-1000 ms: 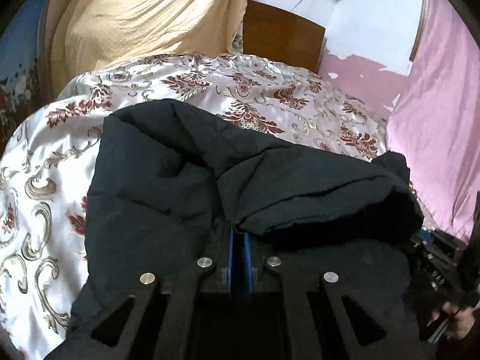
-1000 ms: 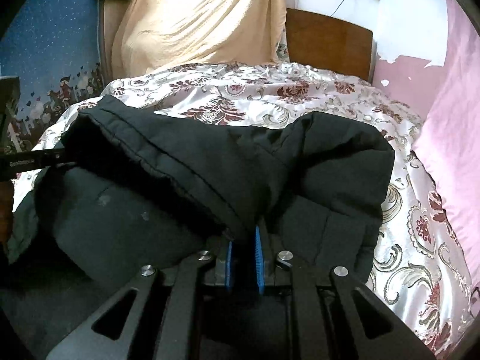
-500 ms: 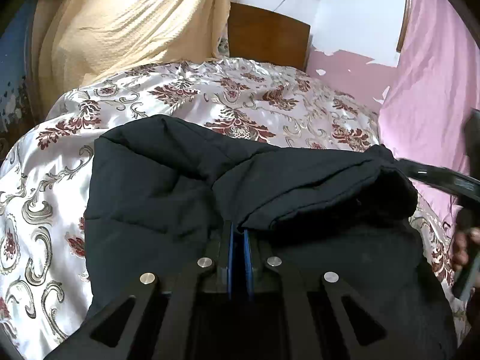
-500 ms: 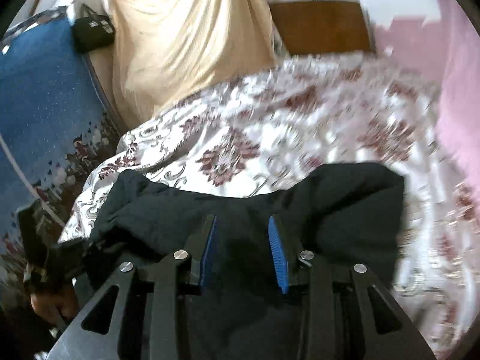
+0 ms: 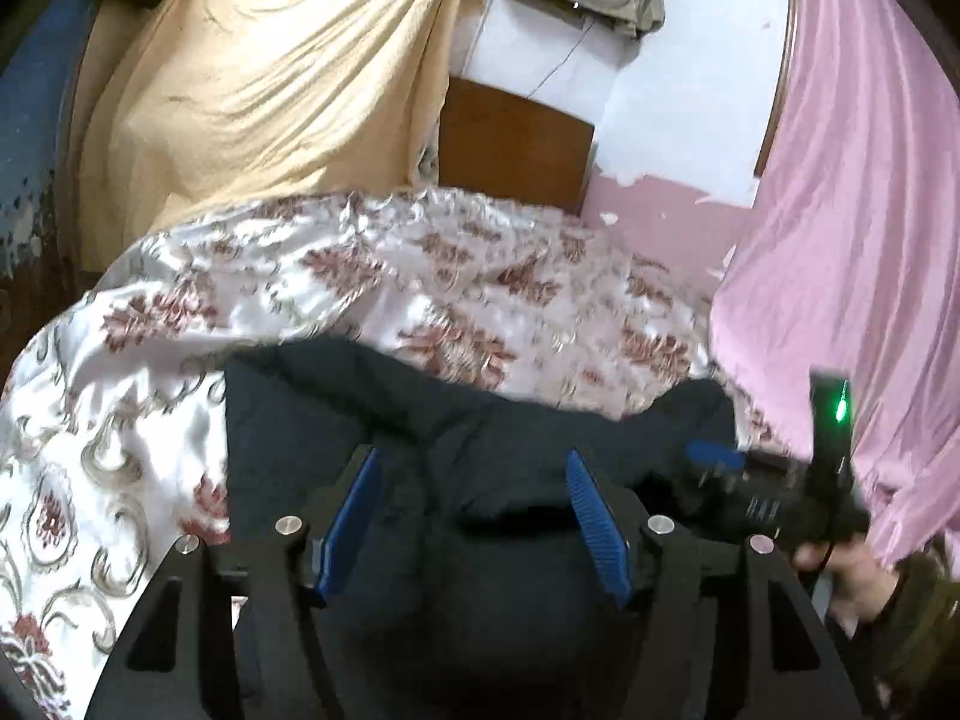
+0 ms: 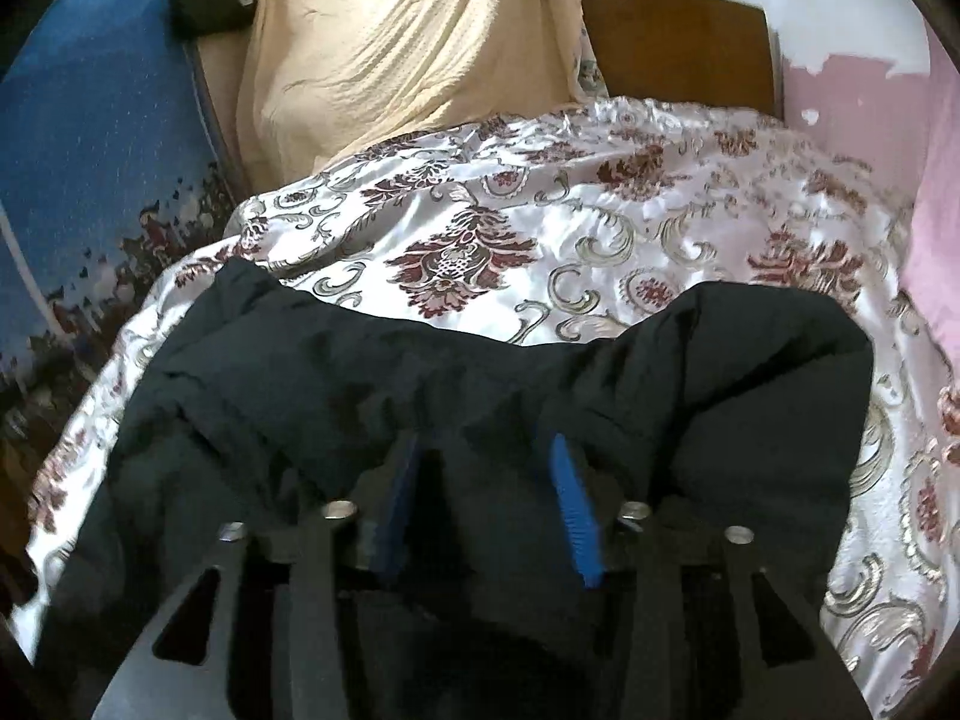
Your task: Fold large clothes
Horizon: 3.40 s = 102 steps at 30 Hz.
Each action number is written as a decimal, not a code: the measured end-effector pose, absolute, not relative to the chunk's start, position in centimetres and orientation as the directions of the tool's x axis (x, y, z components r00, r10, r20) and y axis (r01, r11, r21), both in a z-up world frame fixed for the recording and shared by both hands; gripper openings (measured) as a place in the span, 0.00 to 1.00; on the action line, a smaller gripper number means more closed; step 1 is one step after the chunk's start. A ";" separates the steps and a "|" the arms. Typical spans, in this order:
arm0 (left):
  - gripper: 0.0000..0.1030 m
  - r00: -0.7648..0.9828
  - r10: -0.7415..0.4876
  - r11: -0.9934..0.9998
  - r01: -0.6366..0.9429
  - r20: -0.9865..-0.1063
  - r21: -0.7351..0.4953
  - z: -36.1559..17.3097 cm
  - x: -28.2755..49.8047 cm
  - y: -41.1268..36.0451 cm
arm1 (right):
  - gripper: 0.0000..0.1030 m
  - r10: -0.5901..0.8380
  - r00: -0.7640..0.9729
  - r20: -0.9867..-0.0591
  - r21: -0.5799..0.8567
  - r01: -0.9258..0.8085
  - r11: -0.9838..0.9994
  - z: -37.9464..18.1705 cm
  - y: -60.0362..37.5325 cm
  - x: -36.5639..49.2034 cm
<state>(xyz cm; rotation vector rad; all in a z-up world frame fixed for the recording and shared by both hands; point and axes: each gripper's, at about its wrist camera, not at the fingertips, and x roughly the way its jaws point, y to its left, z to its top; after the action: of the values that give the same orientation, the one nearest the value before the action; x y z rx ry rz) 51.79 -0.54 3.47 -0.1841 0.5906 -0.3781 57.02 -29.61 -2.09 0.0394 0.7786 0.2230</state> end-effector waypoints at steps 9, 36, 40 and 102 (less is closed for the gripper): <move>0.74 0.662 -0.197 0.962 0.271 -0.723 -0.014 -1.1 58.7 -8.8 | 0.64 0.156 0.703 -0.694 0.005 -0.211 0.977 -2.5 -29.6 57.3; 0.76 0.672 -0.212 0.971 0.225 -0.709 -0.077 -8.8 66.8 -9.7 | 0.65 0.089 0.721 -0.687 -0.068 -0.186 0.980 -8.3 -29.0 66.8; 0.81 0.683 -0.253 0.965 0.227 -0.686 -0.130 -7.6 65.5 -8.6 | 0.70 0.075 0.750 -0.657 -0.080 -0.168 0.983 -7.4 -29.1 65.3; 1.00 0.766 -0.067 0.995 0.097 -0.640 0.011 5.2 26.2 -1.1 | 0.98 0.156 0.777 -0.610 0.035 -0.171 0.985 5.7 -30.6 25.3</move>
<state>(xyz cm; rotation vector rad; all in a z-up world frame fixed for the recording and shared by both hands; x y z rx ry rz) 26.22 -1.14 5.16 0.0446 0.6930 -0.0893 25.30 -30.62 5.71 -0.0224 0.6583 0.1770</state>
